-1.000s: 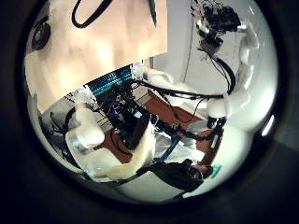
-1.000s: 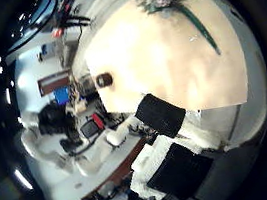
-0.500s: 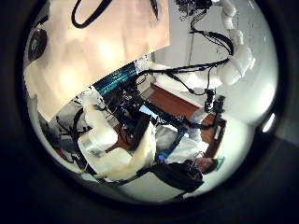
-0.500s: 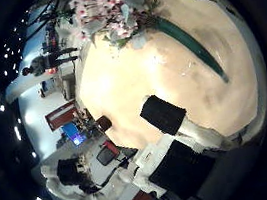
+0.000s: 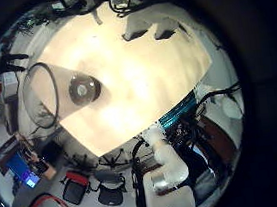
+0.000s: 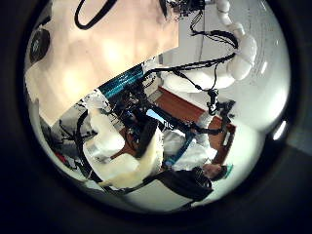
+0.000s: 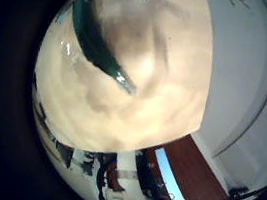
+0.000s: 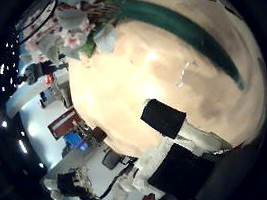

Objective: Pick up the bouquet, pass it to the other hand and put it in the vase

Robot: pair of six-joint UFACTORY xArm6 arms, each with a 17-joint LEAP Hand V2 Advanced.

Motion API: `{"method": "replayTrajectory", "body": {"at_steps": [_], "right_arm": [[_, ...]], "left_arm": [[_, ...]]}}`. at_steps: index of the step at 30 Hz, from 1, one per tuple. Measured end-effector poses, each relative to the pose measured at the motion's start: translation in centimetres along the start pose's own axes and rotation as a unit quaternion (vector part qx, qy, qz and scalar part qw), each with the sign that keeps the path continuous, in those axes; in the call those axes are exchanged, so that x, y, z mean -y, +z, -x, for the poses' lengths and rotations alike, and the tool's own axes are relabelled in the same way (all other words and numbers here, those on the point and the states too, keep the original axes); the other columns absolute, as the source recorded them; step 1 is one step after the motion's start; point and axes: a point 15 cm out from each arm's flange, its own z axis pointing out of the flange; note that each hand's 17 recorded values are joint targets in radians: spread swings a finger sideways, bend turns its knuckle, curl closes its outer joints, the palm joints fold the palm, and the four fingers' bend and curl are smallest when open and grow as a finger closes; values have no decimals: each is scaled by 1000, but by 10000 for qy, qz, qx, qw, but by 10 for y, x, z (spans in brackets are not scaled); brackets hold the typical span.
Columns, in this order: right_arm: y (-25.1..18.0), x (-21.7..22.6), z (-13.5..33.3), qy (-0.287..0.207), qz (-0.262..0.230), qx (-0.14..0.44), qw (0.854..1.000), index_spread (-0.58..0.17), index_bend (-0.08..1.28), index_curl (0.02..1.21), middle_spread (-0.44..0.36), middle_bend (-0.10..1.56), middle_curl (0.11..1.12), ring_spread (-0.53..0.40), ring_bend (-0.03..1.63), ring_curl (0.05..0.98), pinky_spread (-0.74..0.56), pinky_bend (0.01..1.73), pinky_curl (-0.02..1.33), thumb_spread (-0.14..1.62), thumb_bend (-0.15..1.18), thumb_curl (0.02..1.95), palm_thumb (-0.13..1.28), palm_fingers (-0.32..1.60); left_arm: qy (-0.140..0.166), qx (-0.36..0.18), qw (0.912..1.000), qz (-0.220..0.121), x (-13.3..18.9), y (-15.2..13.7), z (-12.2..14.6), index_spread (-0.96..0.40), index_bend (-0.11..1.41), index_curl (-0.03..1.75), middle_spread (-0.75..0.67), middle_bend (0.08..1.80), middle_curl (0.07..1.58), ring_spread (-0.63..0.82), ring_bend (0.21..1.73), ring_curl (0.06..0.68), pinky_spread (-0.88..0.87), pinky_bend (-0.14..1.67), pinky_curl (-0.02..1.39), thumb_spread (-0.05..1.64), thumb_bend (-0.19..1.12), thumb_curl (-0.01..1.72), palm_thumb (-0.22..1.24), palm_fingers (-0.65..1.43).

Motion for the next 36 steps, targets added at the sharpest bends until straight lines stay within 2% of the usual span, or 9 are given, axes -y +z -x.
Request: {"method": "replayTrajectory", "body": {"at_steps": [14,25,36], "right_arm": [[26,15,-7,162,-123,-73,9998,-139,180,357,55,378,435,-19,795,291,245,671,168,1108,-23,372,519,312],[30,17,-9,410,-101,-57,9991,-139,177,368,60,391,437,-13,813,294,275,635,146,1104,-26,365,503,311],[52,29,-14,521,-35,-78,9986,-125,174,370,61,395,436,-14,821,293,288,636,139,1101,-23,365,496,314]], "left_arm": [[-54,-39,10000,61,4,2,3,-14,170,333,299,192,333,474,618,204,536,596,162,1160,-19,277,235,76],[-109,-58,9999,82,4,3,10,-14,179,337,302,191,332,475,610,202,539,593,154,1165,-19,279,237,85],[-86,-69,9999,110,8,4,12,-15,178,347,301,189,328,476,595,199,525,587,148,1166,-19,280,236,96]]}}
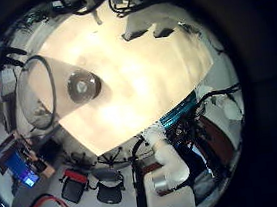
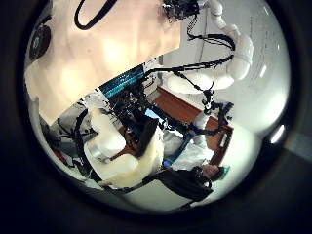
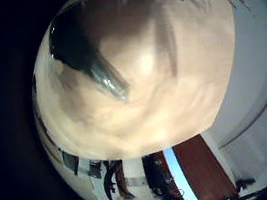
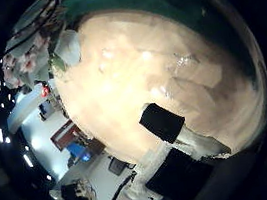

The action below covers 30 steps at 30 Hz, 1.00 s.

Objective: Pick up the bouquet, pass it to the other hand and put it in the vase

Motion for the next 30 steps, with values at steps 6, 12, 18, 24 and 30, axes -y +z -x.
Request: {"method": "replayTrajectory", "body": {"at_steps": [6,12,18,24,30], "right_arm": [[9,2,-1,36,81,-20,10000,-124,176,368,61,398,438,-14,830,294,289,637,137,1104,-22,364,503,317],[19,4,0,19,179,-74,9998,-126,181,369,55,429,446,-29,846,294,270,629,129,1090,-16,376,560,362],[21,5,-5,-16,188,-237,9995,-173,197,380,-17,533,484,-127,942,312,156,627,101,1072,-10,395,633,570],[-4,3,0,-46,-56,-173,9998,-326,229,430,-165,679,583,-257,1121,395,-276,972,194,1053,-5,421,731,1118],[-6,3,0,-49,-71,-172,9998,-441,577,654,-253,892,749,-267,1252,503,-302,1300,362,1021,1,462,866,1238]], "left_arm": [[-8,-8,10000,6,1,-1,1,-20,179,350,296,189,327,476,590,198,520,584,145,1166,-19,280,236,101],[5,-13,10000,7,1,-1,-1,-18,176,350,295,190,326,481,591,199,518,583,142,1166,-19,281,236,103],[-8,1,10000,-22,3,-4,-1,-15,175,349,294,189,324,483,600,200,517,581,140,1166,-19,281,236,106],[-14,-18,10000,-10,3,-4,-4,-15,175,348,294,189,323,483,602,199,517,582,139,1166,-19,281,236,105],[4,-19,10000,-43,0,-5,-4,-15,176,348,294,190,322,478,603,198,517,582,138,1166,-19,281,236,105]]}}
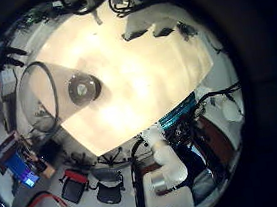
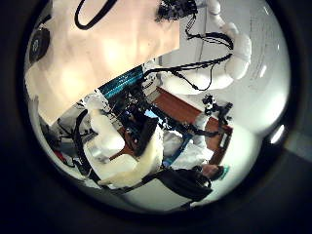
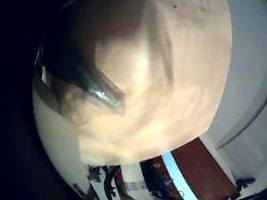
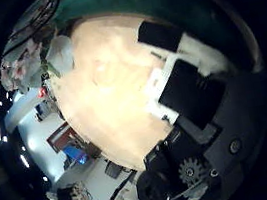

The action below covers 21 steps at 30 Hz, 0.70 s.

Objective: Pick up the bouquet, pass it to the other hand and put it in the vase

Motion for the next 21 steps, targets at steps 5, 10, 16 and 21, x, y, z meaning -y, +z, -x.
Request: {"method": "replayTrajectory", "body": {"at_steps": [5,10,16,21], "right_arm": [[0,0,0,0,0,0,10000,-435,840,805,-252,1074,842,-247,1331,560,-262,1395,432,962,28,521,1008,1229],[0,0,0,0,0,0,10000,-392,974,899,-222,1208,882,-224,1402,608,-223,1437,482,926,53,593,1115,1181],[0,0,0,0,0,0,10000,-343,1042,950,-188,1286,884,-208,1449,645,-196,1449,536,896,45,675,1150,1140],[0,0,0,0,0,0,10000,-319,1060,968,-172,1315,877,-201,1460,658,-188,1449,569,891,33,724,1155,1129]], "left_arm": [[7,-4,10000,10,0,0,-2,-15,175,347,294,192,323,474,604,197,517,583,137,1166,-19,281,236,106],[7,-4,10000,10,0,0,-3,-15,176,348,294,191,324,473,604,196,517,582,136,1166,-19,281,236,107],[7,-5,10000,1,-2,-1,-4,-15,176,348,294,190,325,472,604,194,517,582,135,1166,-19,281,236,107],[14,-15,10000,8,-2,0,-4,-15,176,349,294,190,326,472,605,194,517,583,134,1166,-19,281,236,107]]}}
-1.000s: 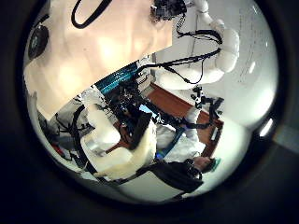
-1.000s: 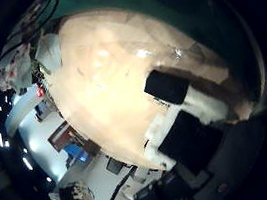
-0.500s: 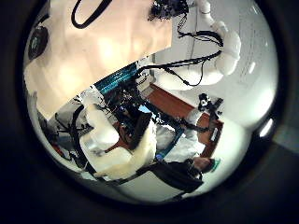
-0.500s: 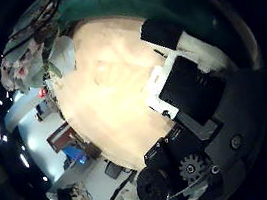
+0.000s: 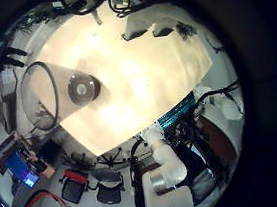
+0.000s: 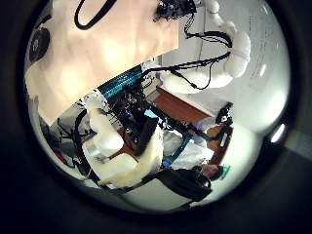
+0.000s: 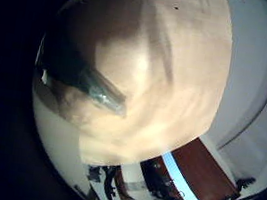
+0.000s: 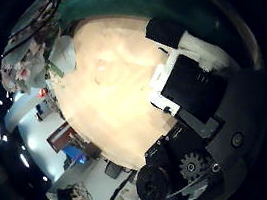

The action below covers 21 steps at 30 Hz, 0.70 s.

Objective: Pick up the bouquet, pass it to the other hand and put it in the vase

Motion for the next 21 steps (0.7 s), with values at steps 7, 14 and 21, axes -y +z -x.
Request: {"method": "replayTrajectory", "body": {"at_steps": [7,14,21], "right_arm": [[0,0,0,0,0,0,10000,-296,1062,977,-157,1321,848,-196,1463,663,-196,1404,604,935,-47,746,1041,1123],[0,0,0,0,0,0,10000,-368,440,727,-108,786,625,-83,1135,543,-94,1246,566,1035,-65,542,571,-120],[0,0,0,0,0,0,10000,-429,278,502,-4,472,448,142,803,333,301,968,375,1054,-38,458,484,-86]], "left_arm": [[6,-19,10000,-35,-1,-1,-1,-15,177,351,294,189,326,472,605,192,517,583,133,1166,-19,281,236,108],[-46,-38,10000,35,-11,-1,-4,-15,177,353,294,189,325,472,605,191,517,583,132,1166,-19,281,236,108],[-295,-75,9995,54,-15,0,-8,-15,181,355,294,188,325,470,604,190,517,582,131,1166,-19,281,236,110]]}}
